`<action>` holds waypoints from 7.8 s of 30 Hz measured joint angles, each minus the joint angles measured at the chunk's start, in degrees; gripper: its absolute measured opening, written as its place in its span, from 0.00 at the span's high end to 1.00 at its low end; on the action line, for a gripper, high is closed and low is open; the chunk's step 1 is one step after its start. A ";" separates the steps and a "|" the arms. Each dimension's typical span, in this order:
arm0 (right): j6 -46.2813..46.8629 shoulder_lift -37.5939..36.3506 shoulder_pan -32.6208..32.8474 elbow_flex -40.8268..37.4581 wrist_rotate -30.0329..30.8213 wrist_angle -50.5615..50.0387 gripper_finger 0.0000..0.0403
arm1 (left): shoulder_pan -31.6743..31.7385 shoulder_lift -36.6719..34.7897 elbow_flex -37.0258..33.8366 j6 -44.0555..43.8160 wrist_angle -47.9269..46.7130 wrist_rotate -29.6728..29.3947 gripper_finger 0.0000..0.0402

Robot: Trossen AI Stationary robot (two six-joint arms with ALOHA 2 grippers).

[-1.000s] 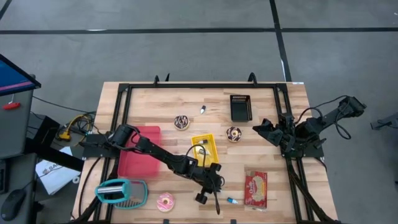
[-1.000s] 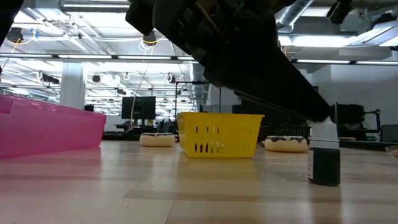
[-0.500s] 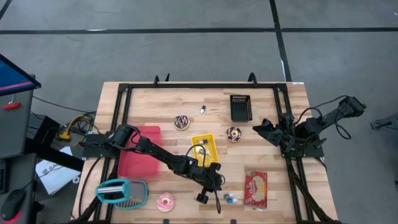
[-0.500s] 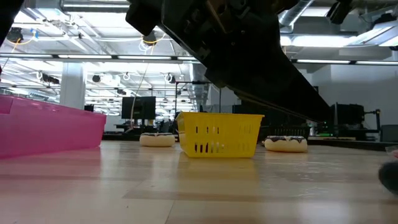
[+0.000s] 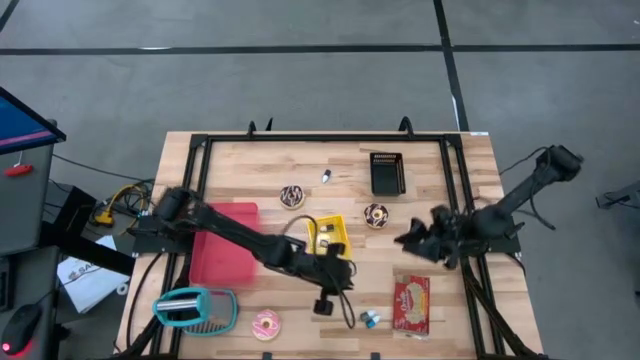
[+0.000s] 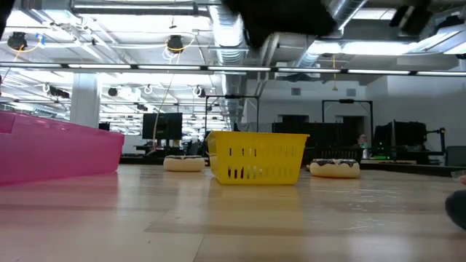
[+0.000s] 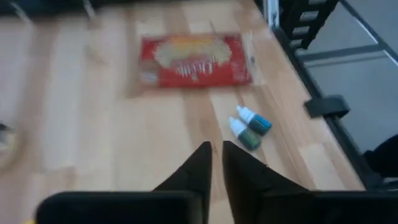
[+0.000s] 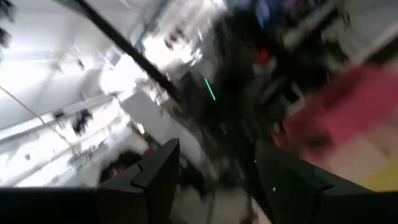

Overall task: Pick & Place Food Item
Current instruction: Put the green food coloring bottle into the yellow bin, then put the blue food coloring bottle into the yellow bin

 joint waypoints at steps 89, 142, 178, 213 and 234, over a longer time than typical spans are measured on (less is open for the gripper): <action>-24.92 56.87 0.87 40.62 -20.80 -55.24 0.50 | -4.42 -40.70 -4.69 -13.24 -36.40 -37.57 0.50; -28.41 60.04 0.92 44.16 -20.52 -56.74 0.50 | -4.75 -40.70 -4.69 -11.48 -34.60 -37.58 0.50; -33.74 61.16 -5.80 47.14 -15.82 -57.70 0.80 | -5.16 -40.70 -4.69 -11.94 -33.42 -37.57 0.50; -49.21 63.31 -35.80 51.50 -27.49 -55.49 0.68 | -4.90 -40.70 -4.69 -11.34 -35.25 -38.21 0.50; 3.02 43.19 -11.04 52.47 -39.13 -85.99 0.56 | -4.90 -40.68 -5.70 -12.56 -33.45 -38.13 0.50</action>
